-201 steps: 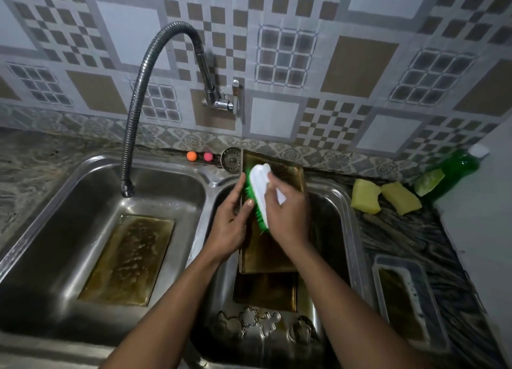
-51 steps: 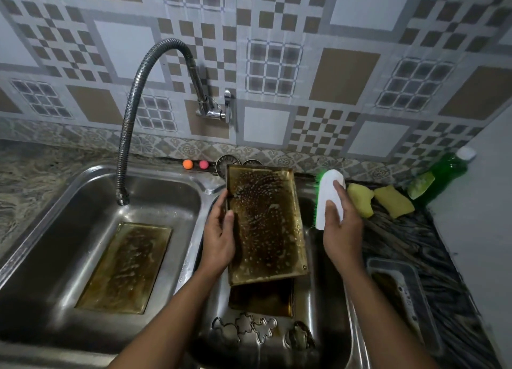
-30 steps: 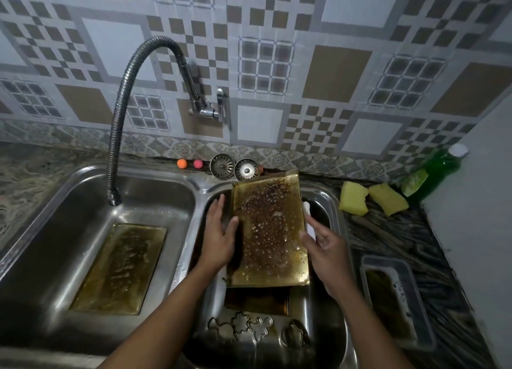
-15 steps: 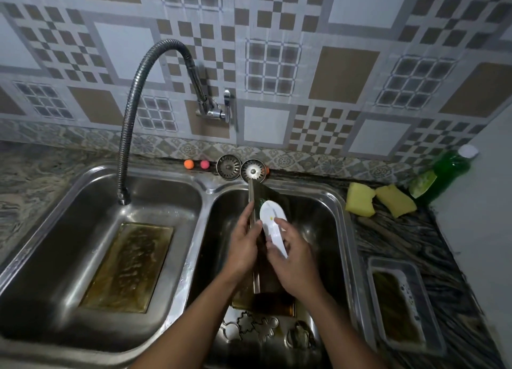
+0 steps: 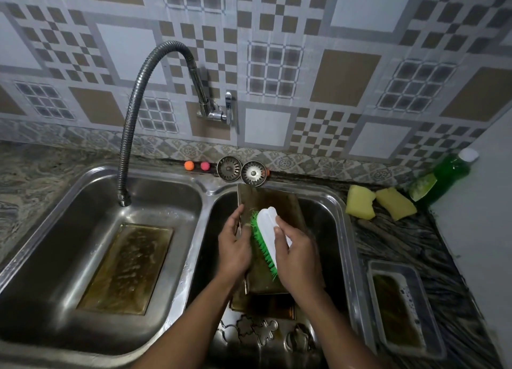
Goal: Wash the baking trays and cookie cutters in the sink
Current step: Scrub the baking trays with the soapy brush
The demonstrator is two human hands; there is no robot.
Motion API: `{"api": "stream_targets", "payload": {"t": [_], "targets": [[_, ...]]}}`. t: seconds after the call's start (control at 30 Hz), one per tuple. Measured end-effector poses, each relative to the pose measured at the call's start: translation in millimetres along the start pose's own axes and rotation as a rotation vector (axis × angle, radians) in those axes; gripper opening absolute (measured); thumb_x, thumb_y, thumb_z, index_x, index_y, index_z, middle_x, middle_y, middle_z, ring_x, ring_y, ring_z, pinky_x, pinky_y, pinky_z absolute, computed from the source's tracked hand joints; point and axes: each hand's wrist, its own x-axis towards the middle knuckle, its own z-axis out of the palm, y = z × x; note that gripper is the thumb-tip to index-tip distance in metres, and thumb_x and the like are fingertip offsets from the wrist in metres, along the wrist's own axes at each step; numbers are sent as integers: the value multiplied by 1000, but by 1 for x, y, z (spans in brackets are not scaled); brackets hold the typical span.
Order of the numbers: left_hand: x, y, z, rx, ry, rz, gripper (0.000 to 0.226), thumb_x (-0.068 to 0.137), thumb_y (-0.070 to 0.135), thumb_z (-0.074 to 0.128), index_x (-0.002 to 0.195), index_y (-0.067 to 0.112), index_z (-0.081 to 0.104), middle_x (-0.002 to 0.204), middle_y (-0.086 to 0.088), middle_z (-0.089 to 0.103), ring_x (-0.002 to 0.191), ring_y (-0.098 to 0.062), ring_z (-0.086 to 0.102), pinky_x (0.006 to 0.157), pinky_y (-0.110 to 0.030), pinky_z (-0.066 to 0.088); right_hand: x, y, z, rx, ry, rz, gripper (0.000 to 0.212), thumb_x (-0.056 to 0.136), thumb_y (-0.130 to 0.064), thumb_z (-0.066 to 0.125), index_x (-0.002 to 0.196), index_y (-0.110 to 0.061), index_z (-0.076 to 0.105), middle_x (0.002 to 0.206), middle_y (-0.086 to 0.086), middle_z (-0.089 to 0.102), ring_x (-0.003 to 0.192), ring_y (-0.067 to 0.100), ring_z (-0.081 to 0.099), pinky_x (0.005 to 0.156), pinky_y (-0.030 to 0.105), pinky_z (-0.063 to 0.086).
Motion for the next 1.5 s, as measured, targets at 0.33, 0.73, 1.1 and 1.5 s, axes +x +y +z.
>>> {"api": "stream_targets", "payload": {"t": [0.33, 0.73, 1.1, 1.5], "targets": [[-4, 16, -6, -20, -247, -18, 44, 96, 3, 57, 137, 21, 56, 132, 5, 64, 122, -7, 60, 103, -28, 48, 61, -1, -24, -14, 209, 118, 34, 100, -33, 52, 129, -20, 64, 124, 5, 67, 108, 21, 64, 80, 23, 47], [12, 27, -20, 24, -124, 63, 43, 100, 6, 54, 137, 28, 53, 127, 8, 66, 114, -3, 63, 94, -20, 50, 37, 17, -26, 16, 184, 5, 30, 98, -25, 57, 124, -15, 67, 119, -3, 69, 102, 7, 64, 79, 14, 46], [8, 32, 6, 80, -118, 137, 35, 102, 10, 50, 136, 21, 55, 129, 8, 65, 119, 0, 60, 102, -20, 47, 36, -16, -5, 43, 143, -99, 42, 94, -54, 46, 129, -35, 59, 121, -9, 69, 110, 5, 64, 91, 27, 52], [3, 27, 3, 65, -189, 94, 36, 101, 25, 54, 137, 25, 58, 134, 1, 64, 125, -16, 59, 106, -36, 47, 67, -10, -21, 105, 268, 63, 32, 97, -34, 57, 123, -20, 69, 119, -1, 70, 106, 9, 64, 79, 13, 44]]}}
